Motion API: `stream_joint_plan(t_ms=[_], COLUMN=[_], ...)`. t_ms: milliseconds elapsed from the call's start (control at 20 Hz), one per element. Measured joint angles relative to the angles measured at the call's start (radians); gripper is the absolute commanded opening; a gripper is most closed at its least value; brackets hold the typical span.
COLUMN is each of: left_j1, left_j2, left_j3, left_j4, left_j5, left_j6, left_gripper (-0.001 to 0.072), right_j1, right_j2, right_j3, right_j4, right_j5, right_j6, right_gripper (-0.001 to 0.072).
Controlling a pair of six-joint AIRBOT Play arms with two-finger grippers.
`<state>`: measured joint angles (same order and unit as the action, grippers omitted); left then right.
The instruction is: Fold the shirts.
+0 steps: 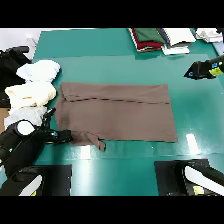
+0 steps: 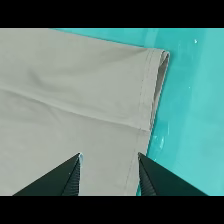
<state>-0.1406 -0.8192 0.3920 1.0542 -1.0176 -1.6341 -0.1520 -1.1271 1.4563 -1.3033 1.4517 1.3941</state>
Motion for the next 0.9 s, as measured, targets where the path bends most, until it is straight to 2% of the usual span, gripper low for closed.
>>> stream_joint_plan(t_ms=[150, 300, 350, 400, 450, 550, 650, 700, 800, 900], left_j1=[-0.014, -0.019, -0.02, -0.02, -0.021, -0.021, -0.021, -0.021, -0.021, -0.021], left_j2=[0.002, 0.003, 0.003, 0.003, 0.003, 0.003, 0.003, 0.003, 0.003, 0.003], left_j3=[0.016, 0.078, 0.104, 0.127, 0.145, 0.17, 0.183, 0.187, 0.192, 0.195], left_j4=[-0.011, 0.024, 0.043, 0.061, 0.071, 0.085, 0.094, 0.097, 0.1, 0.101], left_j5=[0.011, -0.032, -0.048, -0.062, -0.071, -0.077, -0.077, -0.076, -0.076, -0.075], left_j6=[-0.003, -0.002, 0.003, 0.007, 0.01, 0.014, 0.016, 0.017, 0.018, 0.019], left_gripper=[0.0025, 0.0025, 0.0025, 0.0025, 0.0025, 0.0025, 0.0025, 0.0025, 0.0025, 0.0025], right_j1=[-0.014, -0.088, -0.127, -0.173, -0.218, -0.304, -0.36, -0.374, -0.379, -0.354], right_j2=[0.017, 0.061, 0.08, 0.102, 0.121, 0.148, 0.163, 0.167, 0.172, 0.175], right_j3=[-0.031, -0.169, -0.238, -0.321, -0.404, -0.581, -0.742, -0.803, -0.896, -0.949], right_j4=[-0.002, -0.006, -0.009, -0.01, -0.01, -0.002, 0.03, 0.048, 0.085, 0.105], right_j5=[0.031, 0.052, 0.056, 0.056, 0.056, 0.052, 0.022, 0.01, -0.032, -0.066], right_j6=[0.0, 0.0, 0.0, 0.0, -0.002, -0.009, -0.021, -0.027, -0.036, -0.039], right_gripper=[0.0411, 0.0412, 0.0439, 0.0567, 0.0601, 0.0592, 0.05, 0.0498, 0.0437, 0.0433])
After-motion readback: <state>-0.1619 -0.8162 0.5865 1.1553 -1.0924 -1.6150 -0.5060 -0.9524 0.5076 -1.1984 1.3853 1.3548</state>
